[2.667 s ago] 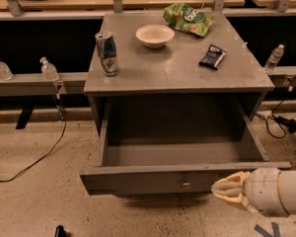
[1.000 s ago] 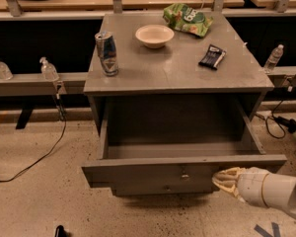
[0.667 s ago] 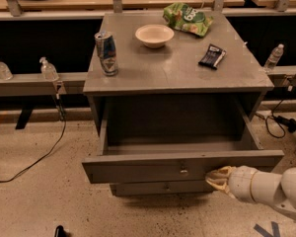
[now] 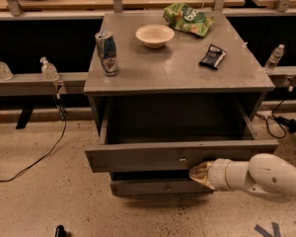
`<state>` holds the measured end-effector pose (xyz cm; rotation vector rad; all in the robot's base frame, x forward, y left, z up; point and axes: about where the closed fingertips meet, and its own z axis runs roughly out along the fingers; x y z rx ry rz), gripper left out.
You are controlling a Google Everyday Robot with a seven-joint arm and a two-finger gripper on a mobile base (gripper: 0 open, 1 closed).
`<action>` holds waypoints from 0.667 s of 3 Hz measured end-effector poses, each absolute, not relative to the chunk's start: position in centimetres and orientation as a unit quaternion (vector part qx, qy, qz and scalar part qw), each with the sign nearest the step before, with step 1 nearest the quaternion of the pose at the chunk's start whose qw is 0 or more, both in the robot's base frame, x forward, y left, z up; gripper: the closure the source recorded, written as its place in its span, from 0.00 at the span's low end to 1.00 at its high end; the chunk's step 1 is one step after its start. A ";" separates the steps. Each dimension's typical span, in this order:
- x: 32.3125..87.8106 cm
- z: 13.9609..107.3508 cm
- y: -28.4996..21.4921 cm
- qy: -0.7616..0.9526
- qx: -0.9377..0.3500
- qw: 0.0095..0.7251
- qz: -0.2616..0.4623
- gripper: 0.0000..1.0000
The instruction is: Close top drawer
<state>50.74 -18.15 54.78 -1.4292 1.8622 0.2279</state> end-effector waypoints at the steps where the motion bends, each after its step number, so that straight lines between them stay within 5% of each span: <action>1: 52.9 55.8 -16.7 0.718 -0.580 0.376 0.083 1.00; 2: 54.9 57.0 -17.1 0.716 -0.589 0.367 0.071 1.00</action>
Offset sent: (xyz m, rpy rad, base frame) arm 0.1105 -0.0069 0.0658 -0.1817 -0.0309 0.0682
